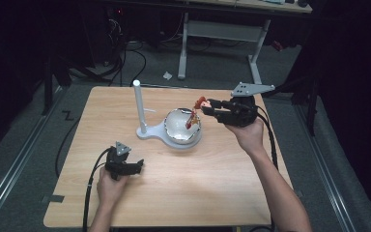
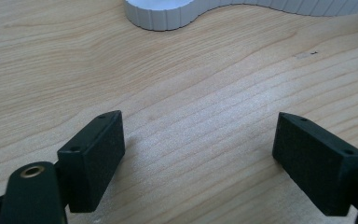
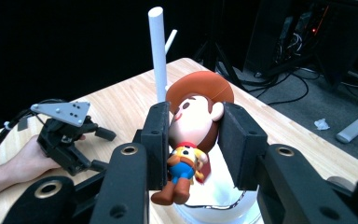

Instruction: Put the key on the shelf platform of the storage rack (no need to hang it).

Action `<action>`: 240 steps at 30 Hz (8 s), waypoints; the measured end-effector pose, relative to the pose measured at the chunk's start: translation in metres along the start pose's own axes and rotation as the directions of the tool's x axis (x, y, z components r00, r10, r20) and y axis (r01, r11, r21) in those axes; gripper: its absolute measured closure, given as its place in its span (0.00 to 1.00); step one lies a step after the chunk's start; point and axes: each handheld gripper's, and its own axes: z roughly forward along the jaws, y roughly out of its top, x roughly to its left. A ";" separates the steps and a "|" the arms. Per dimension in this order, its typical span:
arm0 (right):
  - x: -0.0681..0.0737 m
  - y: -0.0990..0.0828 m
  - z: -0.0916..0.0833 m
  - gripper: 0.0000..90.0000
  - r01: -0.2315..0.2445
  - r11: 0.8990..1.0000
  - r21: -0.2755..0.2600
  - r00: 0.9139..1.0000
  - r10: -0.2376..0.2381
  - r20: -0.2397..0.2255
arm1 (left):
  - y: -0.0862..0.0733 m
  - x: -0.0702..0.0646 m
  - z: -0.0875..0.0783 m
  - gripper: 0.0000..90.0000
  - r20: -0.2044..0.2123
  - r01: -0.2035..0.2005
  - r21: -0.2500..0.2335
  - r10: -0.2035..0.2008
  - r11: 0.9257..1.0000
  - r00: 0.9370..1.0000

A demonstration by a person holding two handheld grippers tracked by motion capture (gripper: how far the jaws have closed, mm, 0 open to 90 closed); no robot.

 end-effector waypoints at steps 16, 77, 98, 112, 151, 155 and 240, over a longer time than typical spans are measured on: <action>-0.009 -0.011 0.039 0.72 -0.035 0.998 0.058 0.999 0.036 -0.001 | 0.000 0.000 0.000 0.19 0.000 -0.001 0.002 0.001 1.000 1.000; -0.024 -0.080 0.131 0.71 -0.119 0.955 0.272 0.991 0.099 0.087 | 0.000 0.000 0.000 0.19 0.000 -0.001 0.000 0.001 1.000 1.000; -0.023 -0.081 0.133 0.57 -0.125 0.955 0.271 0.990 0.101 0.103 | 0.000 0.000 0.000 0.19 0.000 -0.001 0.000 0.001 1.000 1.000; -0.029 -0.077 0.113 0.58 -0.133 0.965 0.225 0.989 0.114 0.095 | 0.000 0.000 0.000 0.19 0.000 -0.002 0.000 0.002 1.000 1.000; -0.042 -0.078 0.043 0.52 -0.176 0.978 0.113 0.974 0.157 0.163 | 0.000 0.000 0.000 0.19 0.000 -0.003 0.000 0.003 1.000 1.000; -0.041 -0.078 0.032 0.52 -0.169 0.981 0.099 0.974 0.151 0.168 | 0.000 0.000 0.000 0.19 0.001 -0.003 0.000 0.003 1.000 1.000; -0.015 -0.176 -0.042 0.56 -0.328 0.945 0.011 0.919 0.316 0.235 | 0.000 0.000 0.000 0.19 0.001 -0.001 0.000 0.001 1.000 1.000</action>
